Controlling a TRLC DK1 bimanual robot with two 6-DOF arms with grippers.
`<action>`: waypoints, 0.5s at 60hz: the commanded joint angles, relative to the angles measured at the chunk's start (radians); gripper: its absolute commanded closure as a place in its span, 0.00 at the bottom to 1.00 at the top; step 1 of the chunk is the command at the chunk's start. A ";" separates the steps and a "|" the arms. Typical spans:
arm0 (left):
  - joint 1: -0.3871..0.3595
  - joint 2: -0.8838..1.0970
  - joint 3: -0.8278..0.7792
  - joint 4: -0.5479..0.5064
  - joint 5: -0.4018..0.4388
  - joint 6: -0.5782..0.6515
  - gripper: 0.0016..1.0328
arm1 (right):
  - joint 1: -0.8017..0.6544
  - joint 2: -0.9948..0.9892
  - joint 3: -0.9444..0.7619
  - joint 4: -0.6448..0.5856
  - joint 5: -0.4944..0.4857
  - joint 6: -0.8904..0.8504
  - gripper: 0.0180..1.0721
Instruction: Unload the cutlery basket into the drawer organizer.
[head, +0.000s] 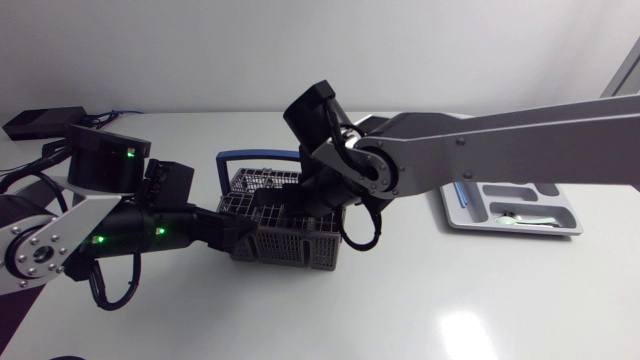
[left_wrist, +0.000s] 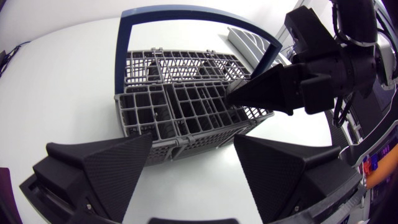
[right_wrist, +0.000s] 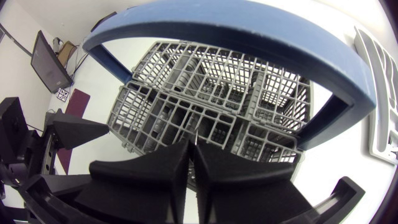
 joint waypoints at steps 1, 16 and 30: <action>0.005 0.013 -0.024 0.008 0.008 0.017 0.11 | 0.006 -0.039 -0.032 -0.012 0.006 -0.004 0.94; 0.002 0.010 -0.027 0.008 0.008 0.015 0.11 | 0.012 -0.113 -0.042 -0.014 -0.042 -0.009 0.94; -0.001 -0.001 -0.030 0.003 0.008 0.014 0.11 | 0.018 -0.192 -0.044 -0.022 -0.080 -0.007 0.94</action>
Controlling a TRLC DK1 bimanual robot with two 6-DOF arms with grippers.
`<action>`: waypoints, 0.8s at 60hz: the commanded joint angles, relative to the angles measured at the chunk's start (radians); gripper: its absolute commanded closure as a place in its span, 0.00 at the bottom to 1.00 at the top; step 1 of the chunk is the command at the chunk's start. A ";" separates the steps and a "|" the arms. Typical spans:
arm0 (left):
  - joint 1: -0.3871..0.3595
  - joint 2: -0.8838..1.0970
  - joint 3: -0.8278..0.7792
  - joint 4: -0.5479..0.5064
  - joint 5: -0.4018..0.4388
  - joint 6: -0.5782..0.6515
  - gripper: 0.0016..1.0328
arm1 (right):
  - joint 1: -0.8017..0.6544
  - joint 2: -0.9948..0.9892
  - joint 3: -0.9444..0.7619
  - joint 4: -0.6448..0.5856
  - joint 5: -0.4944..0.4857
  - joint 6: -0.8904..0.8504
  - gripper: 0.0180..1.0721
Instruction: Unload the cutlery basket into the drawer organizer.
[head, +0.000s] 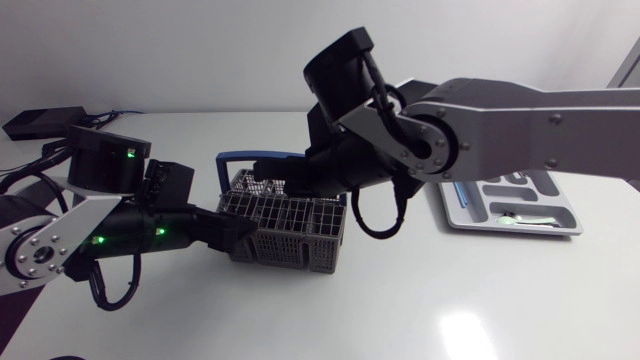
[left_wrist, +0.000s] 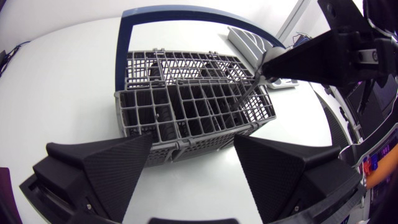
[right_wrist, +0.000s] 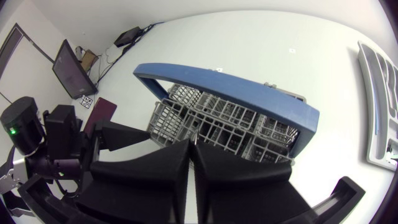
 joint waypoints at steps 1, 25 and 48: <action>-0.001 -0.001 -0.028 0.003 0.008 0.014 0.11 | 0.014 -0.039 -0.032 -0.018 -0.019 -0.003 0.94; -0.009 -0.010 -0.030 -0.003 0.002 0.010 0.11 | 0.011 -0.192 -0.039 -0.044 -0.027 -0.009 0.94; -0.021 -0.031 0.005 0.006 -0.020 -0.037 0.11 | -0.080 -0.391 -0.091 -0.206 -0.055 -0.051 0.94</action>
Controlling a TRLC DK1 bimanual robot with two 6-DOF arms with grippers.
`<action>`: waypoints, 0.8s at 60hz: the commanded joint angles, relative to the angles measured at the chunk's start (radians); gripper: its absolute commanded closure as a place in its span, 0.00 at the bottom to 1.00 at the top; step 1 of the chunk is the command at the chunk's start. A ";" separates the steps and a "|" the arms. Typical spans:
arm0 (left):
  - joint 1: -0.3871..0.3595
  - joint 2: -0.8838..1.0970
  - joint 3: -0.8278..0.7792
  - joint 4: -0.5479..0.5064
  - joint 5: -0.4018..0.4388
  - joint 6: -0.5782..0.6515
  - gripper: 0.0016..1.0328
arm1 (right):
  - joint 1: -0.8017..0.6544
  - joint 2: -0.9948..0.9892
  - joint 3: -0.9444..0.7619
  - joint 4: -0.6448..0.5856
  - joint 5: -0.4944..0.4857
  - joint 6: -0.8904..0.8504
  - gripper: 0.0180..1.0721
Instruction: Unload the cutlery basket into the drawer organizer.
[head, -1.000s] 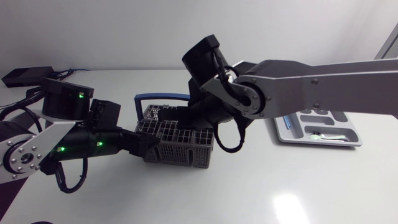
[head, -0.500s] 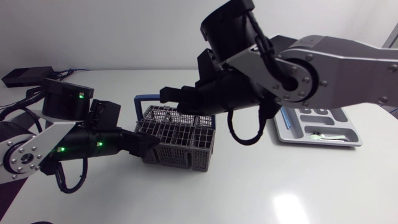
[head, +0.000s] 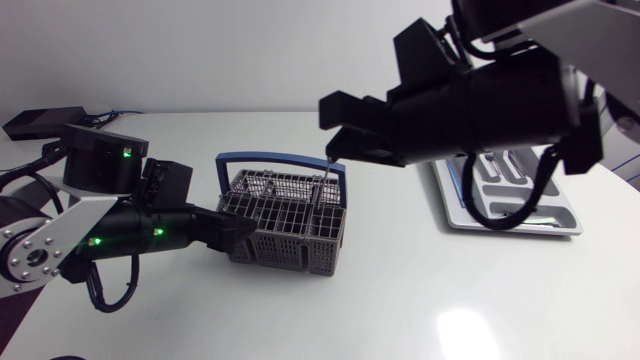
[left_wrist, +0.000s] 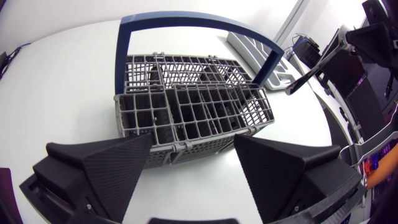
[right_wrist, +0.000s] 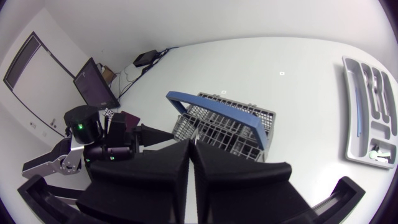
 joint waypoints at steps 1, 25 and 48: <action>-0.008 -0.009 0.007 0.021 -0.007 -0.034 0.11 | -0.024 -0.046 -0.062 -0.030 -0.004 -0.026 0.94; -0.131 0.192 0.067 0.145 -0.150 -0.063 0.11 | -0.208 -0.201 -0.165 -0.176 -0.059 -0.149 0.94; -0.146 0.027 0.130 0.012 -0.164 -0.094 0.11 | -0.595 -0.264 -0.157 -0.305 -0.176 -0.416 0.94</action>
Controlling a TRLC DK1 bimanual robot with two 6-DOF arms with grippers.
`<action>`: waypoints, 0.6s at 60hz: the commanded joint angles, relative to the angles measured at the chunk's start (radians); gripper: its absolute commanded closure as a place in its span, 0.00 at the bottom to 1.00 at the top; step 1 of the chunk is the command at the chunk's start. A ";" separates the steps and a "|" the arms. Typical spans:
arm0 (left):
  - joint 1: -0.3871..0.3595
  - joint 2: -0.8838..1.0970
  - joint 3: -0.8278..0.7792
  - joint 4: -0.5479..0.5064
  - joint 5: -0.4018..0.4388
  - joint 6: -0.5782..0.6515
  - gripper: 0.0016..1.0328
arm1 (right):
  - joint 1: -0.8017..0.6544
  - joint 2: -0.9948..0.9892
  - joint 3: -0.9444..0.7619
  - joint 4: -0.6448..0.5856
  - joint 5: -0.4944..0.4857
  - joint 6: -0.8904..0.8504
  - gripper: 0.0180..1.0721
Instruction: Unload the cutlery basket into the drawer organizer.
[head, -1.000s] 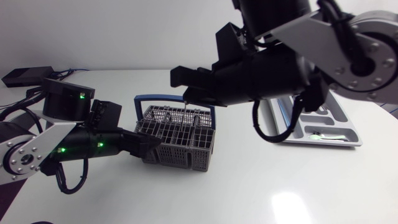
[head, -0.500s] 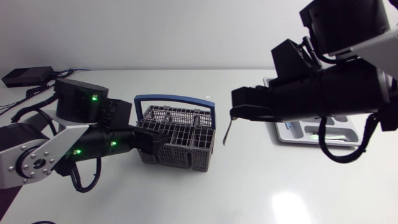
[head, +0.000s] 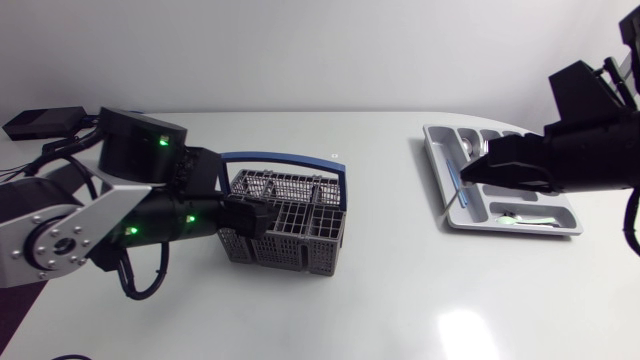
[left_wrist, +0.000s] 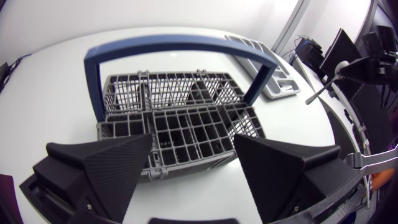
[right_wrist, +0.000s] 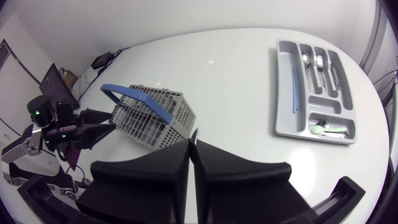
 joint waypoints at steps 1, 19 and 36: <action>-0.008 -0.055 0.033 -0.023 -0.009 -0.021 0.11 | -0.102 0.003 -0.010 -0.018 -0.025 -0.106 0.94; 0.002 -0.119 -0.013 -0.052 -0.023 -0.013 0.11 | -0.410 0.130 -0.063 0.063 -0.042 -0.359 0.94; -0.005 -0.142 -0.037 -0.060 -0.043 -0.011 0.11 | -0.524 0.331 -0.095 0.292 0.143 -0.496 0.94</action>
